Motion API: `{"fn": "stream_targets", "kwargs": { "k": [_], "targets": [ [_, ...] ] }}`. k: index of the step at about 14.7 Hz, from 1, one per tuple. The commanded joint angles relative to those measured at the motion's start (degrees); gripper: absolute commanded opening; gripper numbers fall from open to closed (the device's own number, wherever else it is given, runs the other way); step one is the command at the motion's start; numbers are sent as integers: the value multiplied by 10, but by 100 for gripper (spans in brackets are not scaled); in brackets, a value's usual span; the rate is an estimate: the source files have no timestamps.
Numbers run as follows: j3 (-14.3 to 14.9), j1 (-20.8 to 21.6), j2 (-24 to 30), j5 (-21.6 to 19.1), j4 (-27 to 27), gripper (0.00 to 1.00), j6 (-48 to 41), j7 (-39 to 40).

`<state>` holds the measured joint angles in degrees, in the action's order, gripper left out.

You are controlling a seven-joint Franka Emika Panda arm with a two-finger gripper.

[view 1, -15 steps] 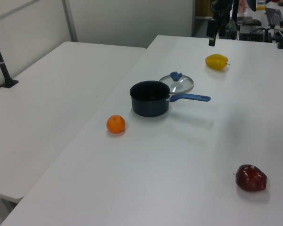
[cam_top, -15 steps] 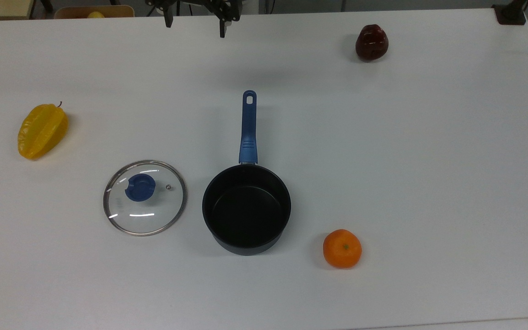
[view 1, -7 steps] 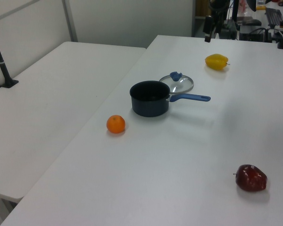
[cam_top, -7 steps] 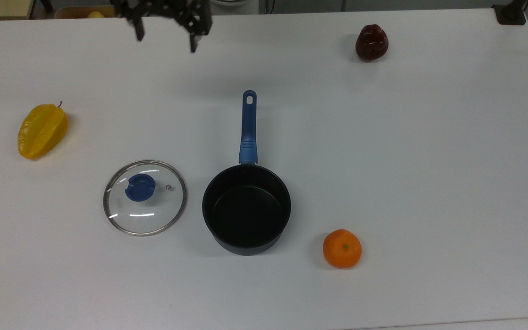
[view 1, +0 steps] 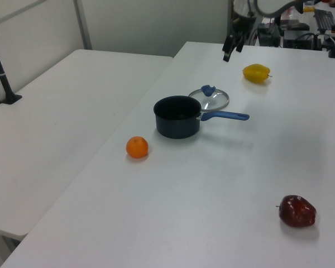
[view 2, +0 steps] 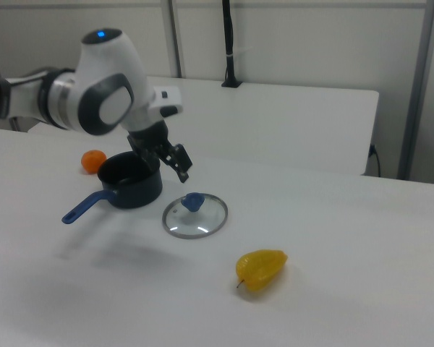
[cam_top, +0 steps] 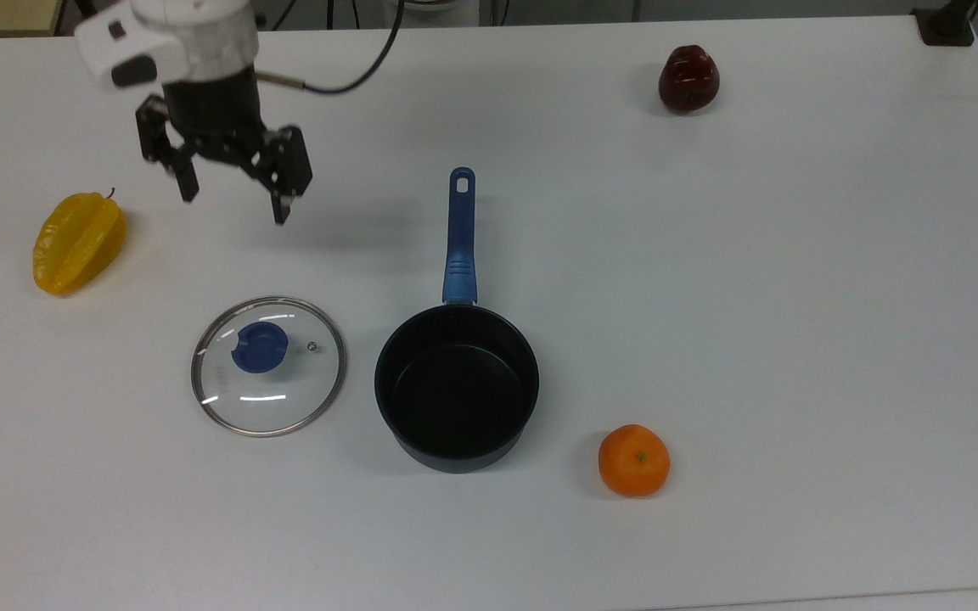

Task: Close lid
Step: 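Move the gripper down over the glass lid's blue knob, then close the gripper on the blue knob of the glass lid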

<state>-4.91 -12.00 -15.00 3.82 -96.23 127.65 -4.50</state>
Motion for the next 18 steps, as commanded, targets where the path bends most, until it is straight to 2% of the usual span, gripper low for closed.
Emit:
{"fn": "stream_targets", "kwargs": {
  "k": [1, 7, 12, 14, 18],
  "targets": [
    [5, 4, -54, -4, 3, 100, 76, 18],
    [5, 9, -132, 9, 4, 100, 203, 19],
    [5, 9, -159, 42, 3, 100, 250, 19],
    [4, 8, -165, 41, 4, 100, 267, 17],
    [4, 11, -171, 42, 3, 92, 280, 17]
  ]
}}
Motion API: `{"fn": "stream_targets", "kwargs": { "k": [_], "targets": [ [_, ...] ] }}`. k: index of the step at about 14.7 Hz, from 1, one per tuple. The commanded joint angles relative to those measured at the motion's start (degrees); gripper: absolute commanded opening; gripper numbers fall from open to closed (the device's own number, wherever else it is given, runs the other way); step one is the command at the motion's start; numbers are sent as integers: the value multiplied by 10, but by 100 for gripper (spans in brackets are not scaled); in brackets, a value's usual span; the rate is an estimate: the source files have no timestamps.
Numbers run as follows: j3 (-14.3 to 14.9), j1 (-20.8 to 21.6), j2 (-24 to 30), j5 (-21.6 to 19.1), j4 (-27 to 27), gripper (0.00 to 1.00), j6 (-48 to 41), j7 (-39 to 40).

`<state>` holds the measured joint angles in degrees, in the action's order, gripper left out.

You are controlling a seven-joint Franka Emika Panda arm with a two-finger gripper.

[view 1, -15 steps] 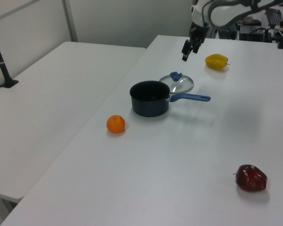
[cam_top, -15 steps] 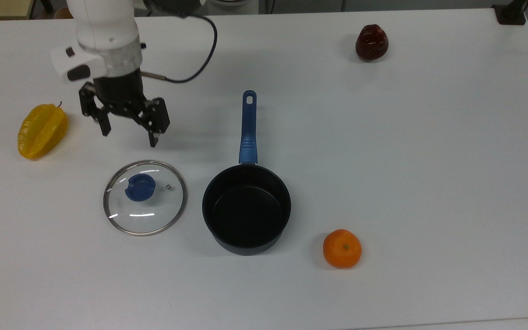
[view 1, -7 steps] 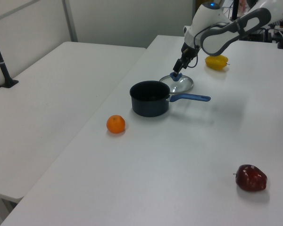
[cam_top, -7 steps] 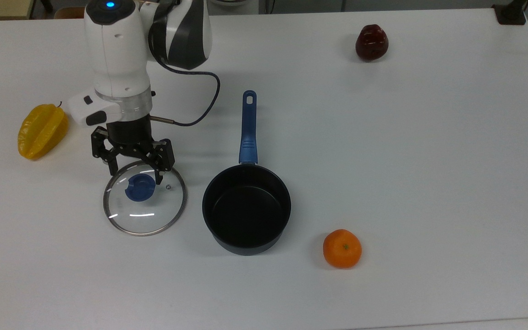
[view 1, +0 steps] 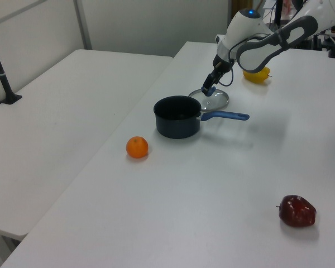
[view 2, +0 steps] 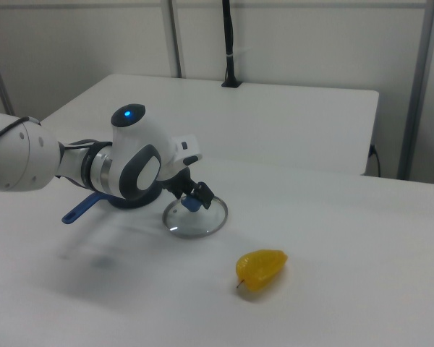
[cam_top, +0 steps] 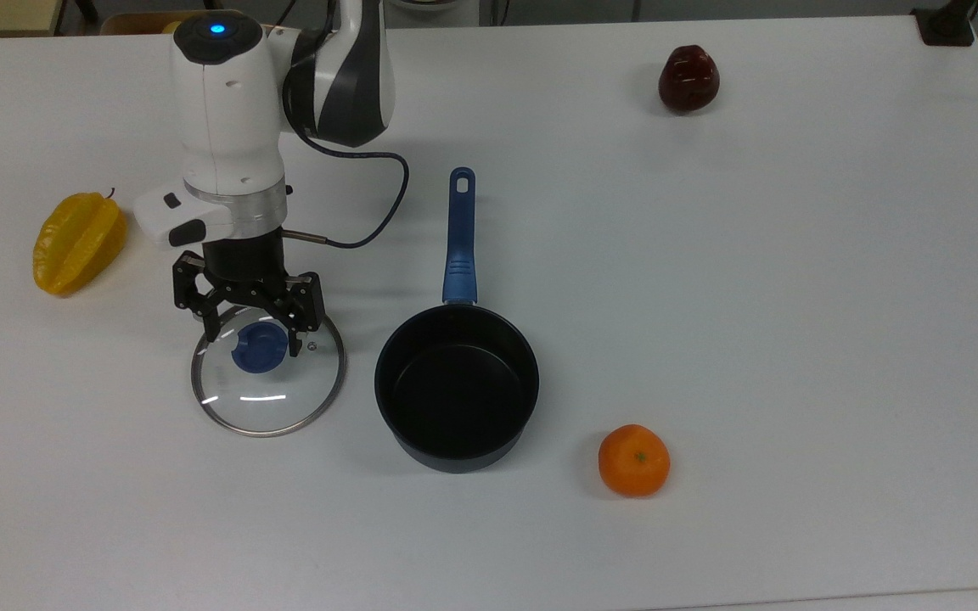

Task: Close lid
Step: 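Close the gripper on the blue knob of the glass lid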

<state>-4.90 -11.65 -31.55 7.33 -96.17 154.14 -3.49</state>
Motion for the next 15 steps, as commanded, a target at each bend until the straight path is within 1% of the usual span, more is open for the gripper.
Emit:
{"fn": "stream_targets", "kwargs": {
  "k": [1, 2, 7, 8, 11, 12, 15],
  "targets": [
    [4, 8, -5, 7, 3, 90, 15, 7],
    [4, 8, -5, 7, 3, 86, 16, 8],
    [4, 10, -4, 13, 2, 48, 14, 8],
    [4, 10, -2, 13, 2, 45, 13, 8],
    [4, 8, 22, 10, 2, 41, -1, 3],
    [4, 9, 39, 9, 5, 41, -43, 3],
    [3, 13, 57, 11, 56, 41, -144, -12]
  ]
}}
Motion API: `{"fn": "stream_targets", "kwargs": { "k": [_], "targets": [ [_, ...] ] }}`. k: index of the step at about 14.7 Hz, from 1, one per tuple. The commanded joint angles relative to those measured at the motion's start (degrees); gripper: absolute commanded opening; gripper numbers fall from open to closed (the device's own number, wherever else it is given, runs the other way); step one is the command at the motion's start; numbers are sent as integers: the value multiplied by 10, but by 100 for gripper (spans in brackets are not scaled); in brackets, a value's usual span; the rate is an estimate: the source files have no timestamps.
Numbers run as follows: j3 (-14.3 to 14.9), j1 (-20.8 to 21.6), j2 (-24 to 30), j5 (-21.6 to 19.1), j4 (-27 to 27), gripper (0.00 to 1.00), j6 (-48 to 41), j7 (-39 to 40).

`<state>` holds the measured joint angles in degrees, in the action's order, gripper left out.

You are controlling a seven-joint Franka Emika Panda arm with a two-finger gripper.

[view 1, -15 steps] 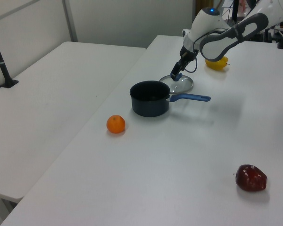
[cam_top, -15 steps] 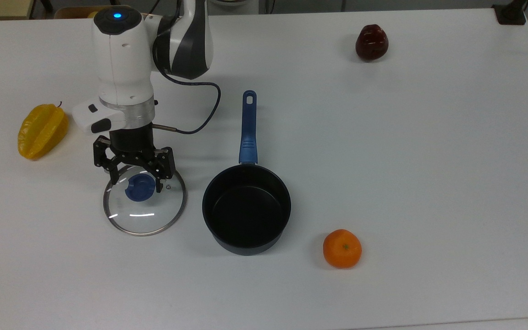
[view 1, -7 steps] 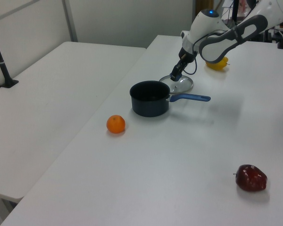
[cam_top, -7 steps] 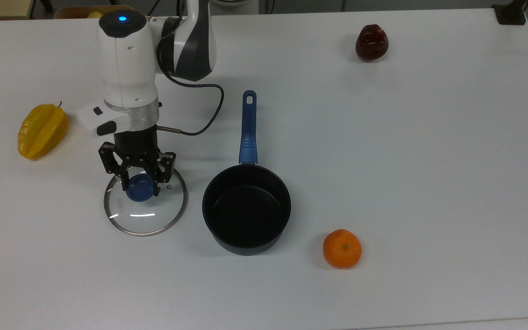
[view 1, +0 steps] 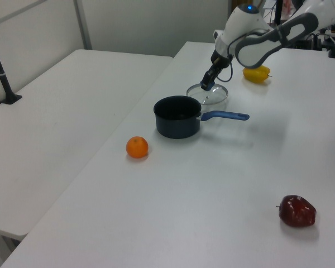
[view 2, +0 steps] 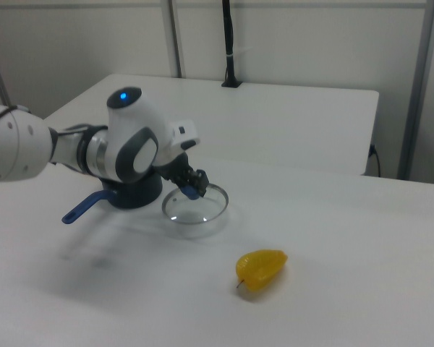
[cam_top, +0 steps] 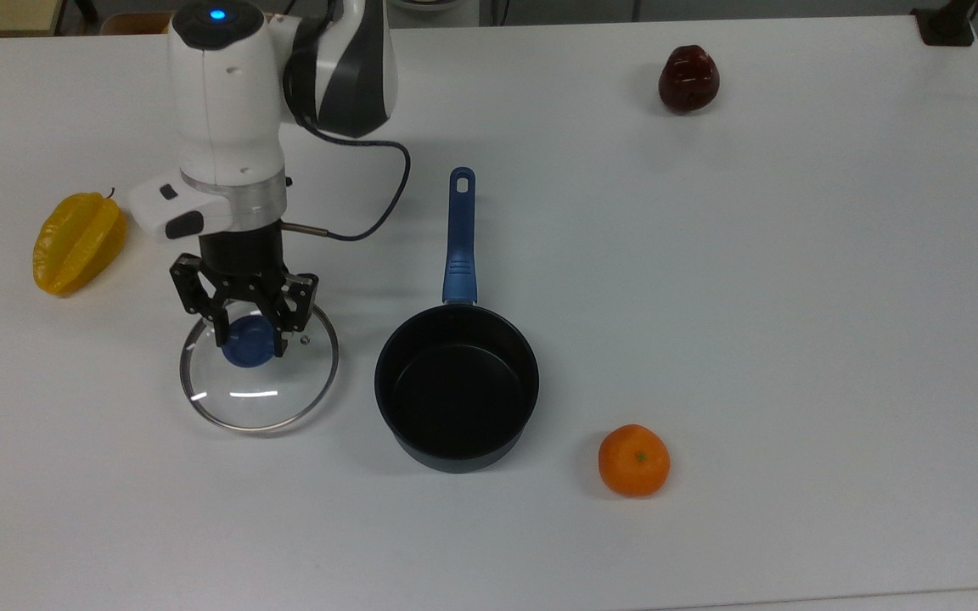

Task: Close lid
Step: 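Lift the lid and carry it over the black saucepan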

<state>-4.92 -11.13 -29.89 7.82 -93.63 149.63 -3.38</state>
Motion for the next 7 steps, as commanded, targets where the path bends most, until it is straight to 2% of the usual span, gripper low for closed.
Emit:
{"fn": "stream_targets", "kwargs": {
  "k": [1, 3, 7],
  "targets": [
    [1, 14, 40, 7, 53, 41, -120, -21],
    [2, 43, 40, 7, 82, 41, -144, -36],
    [1, 107, 34, 8, 94, 41, -140, -36]
  ]
}}
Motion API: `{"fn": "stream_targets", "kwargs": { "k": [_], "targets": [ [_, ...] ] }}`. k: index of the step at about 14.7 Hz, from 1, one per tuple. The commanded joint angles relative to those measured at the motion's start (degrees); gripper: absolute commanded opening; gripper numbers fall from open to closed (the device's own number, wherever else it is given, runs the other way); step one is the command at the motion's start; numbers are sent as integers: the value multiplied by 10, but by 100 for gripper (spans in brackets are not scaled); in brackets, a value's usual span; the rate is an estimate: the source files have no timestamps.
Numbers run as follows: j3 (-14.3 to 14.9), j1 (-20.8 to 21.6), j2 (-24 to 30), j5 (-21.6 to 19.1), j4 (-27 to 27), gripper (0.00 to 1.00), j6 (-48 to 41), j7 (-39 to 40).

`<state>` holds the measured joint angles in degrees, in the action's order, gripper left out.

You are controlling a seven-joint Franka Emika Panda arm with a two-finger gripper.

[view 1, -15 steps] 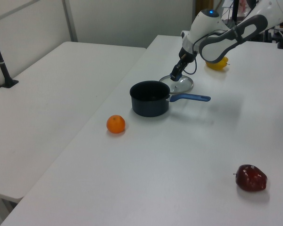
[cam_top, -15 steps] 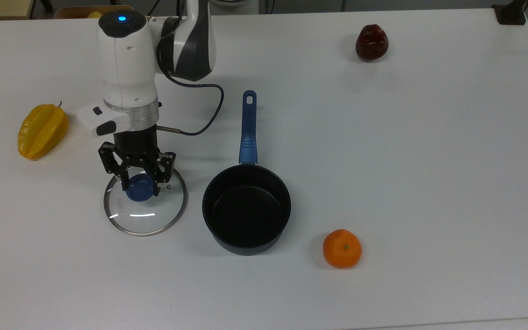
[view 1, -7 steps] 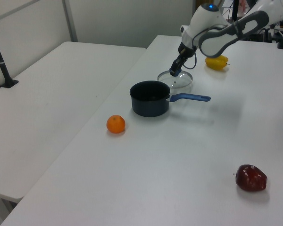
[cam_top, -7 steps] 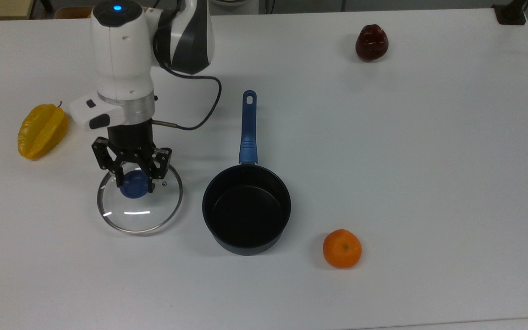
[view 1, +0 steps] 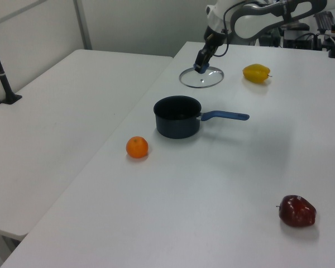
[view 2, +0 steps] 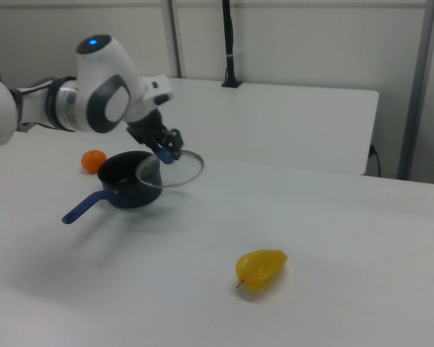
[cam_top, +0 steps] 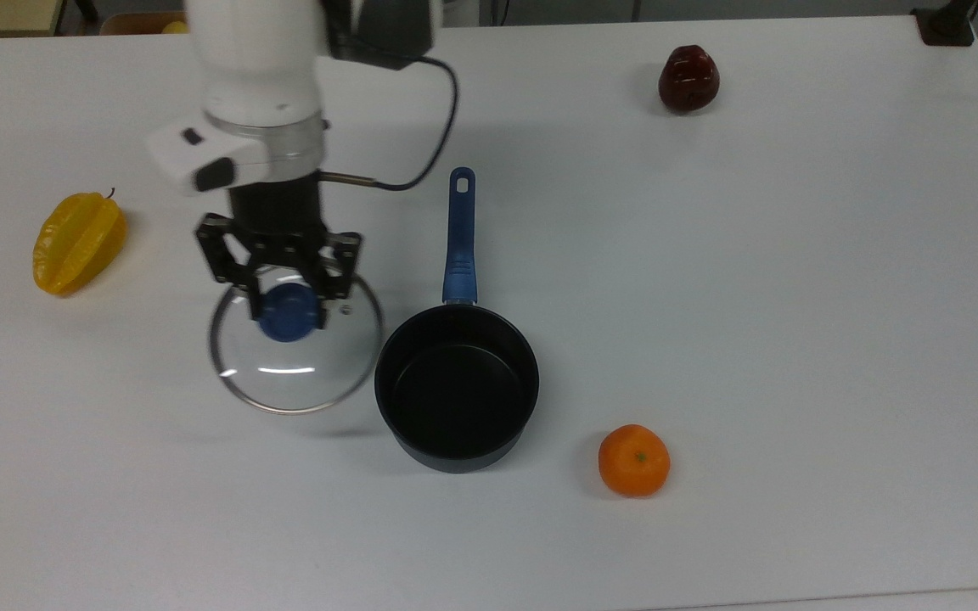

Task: Close lid
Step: 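Lift the lid and carry it over the black saucepan, then lower the lid onto the saucepan rim and open the gripper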

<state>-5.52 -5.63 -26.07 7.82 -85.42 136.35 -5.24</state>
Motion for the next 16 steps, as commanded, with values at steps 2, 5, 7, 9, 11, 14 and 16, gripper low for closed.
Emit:
{"fn": "stream_targets", "kwargs": {
  "k": [2, 5, 7, 9, 11, 14, 16],
  "targets": [
    [7, 73, -14, 8, 24, 41, -5, -17],
    [7, 92, -26, 8, 33, 41, 11, -9],
    [7, 104, -35, 9, 33, 42, 35, -7],
    [7, 105, -45, 9, 32, 42, 71, -8],
    [7, 105, -51, 12, 32, 42, 81, -8],
    [7, 105, -50, 22, 27, 42, 81, -10],
    [6, 106, -50, 22, 25, 42, 79, -11]
  ]
}}
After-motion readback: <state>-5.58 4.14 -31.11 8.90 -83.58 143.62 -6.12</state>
